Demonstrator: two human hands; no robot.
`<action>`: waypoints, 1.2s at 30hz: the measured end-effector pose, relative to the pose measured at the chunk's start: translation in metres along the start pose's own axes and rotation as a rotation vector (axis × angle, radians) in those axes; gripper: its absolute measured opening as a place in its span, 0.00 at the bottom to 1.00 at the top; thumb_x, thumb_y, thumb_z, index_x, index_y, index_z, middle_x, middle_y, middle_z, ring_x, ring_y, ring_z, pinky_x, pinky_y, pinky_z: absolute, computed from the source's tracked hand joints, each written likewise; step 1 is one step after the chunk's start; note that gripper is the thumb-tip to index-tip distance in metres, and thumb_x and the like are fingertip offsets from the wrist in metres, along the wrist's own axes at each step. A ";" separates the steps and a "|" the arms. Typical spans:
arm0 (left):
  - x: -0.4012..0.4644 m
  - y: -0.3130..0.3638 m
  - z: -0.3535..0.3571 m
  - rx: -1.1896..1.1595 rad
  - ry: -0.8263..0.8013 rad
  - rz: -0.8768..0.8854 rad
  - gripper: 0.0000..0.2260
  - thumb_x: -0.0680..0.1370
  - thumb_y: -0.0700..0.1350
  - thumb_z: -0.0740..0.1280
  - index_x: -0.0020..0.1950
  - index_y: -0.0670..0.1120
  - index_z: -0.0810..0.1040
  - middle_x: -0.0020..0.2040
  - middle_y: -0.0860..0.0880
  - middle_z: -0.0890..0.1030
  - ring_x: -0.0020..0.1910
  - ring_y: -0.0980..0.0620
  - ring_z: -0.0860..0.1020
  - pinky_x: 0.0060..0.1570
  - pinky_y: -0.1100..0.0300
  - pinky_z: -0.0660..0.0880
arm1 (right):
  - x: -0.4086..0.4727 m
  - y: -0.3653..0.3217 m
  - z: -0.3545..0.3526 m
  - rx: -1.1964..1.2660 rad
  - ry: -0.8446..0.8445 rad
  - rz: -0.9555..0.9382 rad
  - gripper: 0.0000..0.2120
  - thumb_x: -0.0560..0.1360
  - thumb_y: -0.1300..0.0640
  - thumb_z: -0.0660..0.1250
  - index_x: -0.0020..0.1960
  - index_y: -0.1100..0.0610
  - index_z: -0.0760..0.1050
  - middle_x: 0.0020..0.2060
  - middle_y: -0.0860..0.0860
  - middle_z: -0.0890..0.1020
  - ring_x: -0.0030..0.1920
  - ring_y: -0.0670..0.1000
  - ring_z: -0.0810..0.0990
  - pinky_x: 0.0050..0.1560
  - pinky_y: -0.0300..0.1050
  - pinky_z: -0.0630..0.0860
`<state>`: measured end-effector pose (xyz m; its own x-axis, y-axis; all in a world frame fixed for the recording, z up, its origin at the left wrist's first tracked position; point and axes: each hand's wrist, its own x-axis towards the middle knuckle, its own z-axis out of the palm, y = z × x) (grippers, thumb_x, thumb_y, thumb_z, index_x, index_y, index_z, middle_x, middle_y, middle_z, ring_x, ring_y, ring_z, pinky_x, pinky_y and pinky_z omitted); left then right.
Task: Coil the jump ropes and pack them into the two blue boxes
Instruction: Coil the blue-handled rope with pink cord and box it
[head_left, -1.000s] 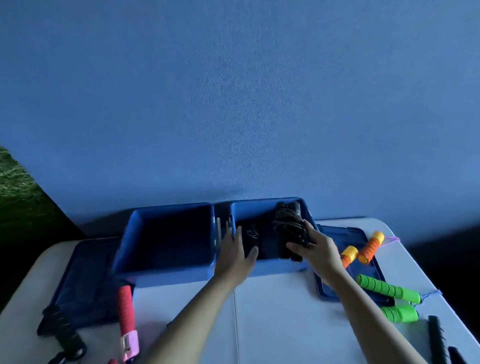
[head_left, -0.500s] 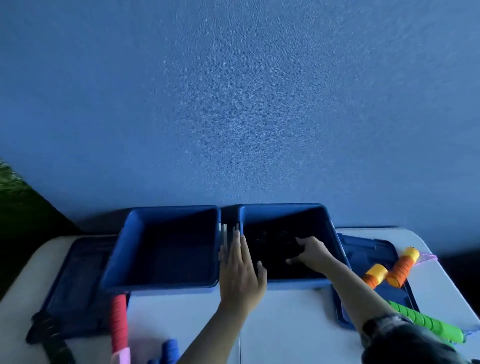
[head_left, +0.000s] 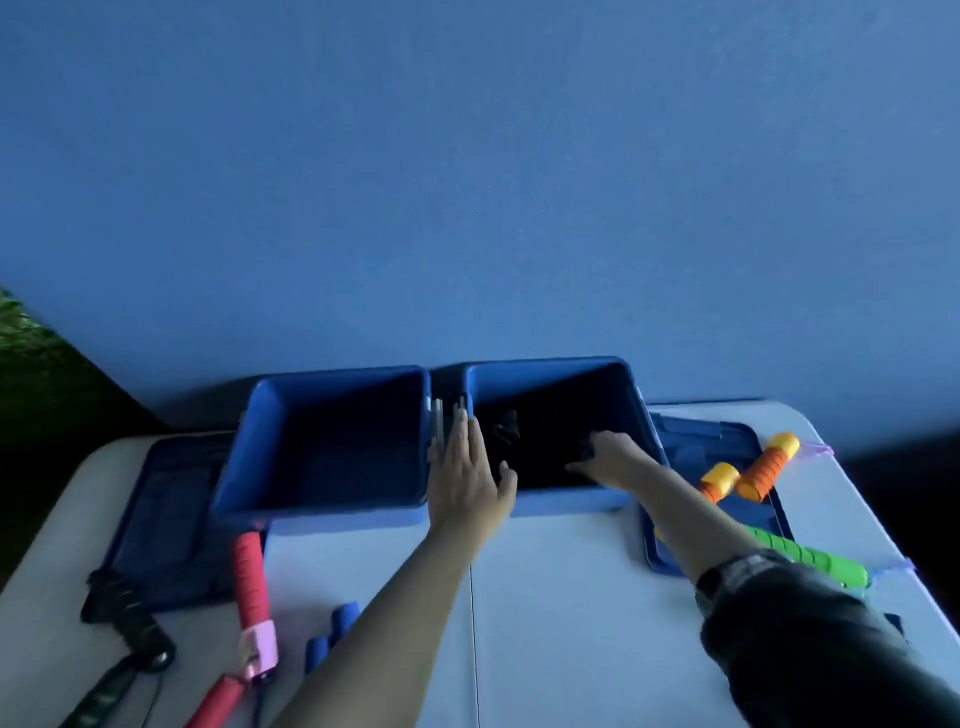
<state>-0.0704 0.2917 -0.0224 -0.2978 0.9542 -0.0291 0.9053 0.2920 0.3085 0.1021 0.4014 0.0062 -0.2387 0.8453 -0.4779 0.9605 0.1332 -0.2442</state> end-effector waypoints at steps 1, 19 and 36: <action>0.002 -0.001 -0.002 0.010 -0.031 -0.009 0.34 0.77 0.56 0.47 0.78 0.39 0.49 0.79 0.43 0.47 0.78 0.47 0.49 0.75 0.50 0.43 | -0.010 0.005 -0.001 0.074 0.046 -0.041 0.23 0.74 0.49 0.68 0.62 0.64 0.72 0.57 0.60 0.79 0.57 0.59 0.77 0.50 0.43 0.71; -0.174 0.108 0.057 -0.021 -0.461 0.185 0.32 0.80 0.52 0.57 0.79 0.46 0.46 0.79 0.40 0.44 0.77 0.41 0.50 0.71 0.35 0.47 | -0.231 0.208 0.101 0.257 0.258 0.303 0.27 0.75 0.54 0.67 0.72 0.58 0.65 0.67 0.57 0.70 0.67 0.56 0.70 0.66 0.42 0.64; -0.266 0.138 0.084 0.071 -0.613 0.439 0.24 0.79 0.41 0.60 0.75 0.46 0.60 0.61 0.41 0.72 0.57 0.39 0.75 0.53 0.48 0.73 | -0.267 0.247 0.160 0.056 0.363 0.348 0.28 0.71 0.67 0.61 0.69 0.53 0.68 0.63 0.53 0.75 0.62 0.57 0.72 0.65 0.47 0.60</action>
<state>0.1590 0.0838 -0.0521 0.2979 0.8431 -0.4476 0.9252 -0.1396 0.3529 0.3806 0.1255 -0.0619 0.1689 0.9614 -0.2171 0.9627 -0.2081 -0.1727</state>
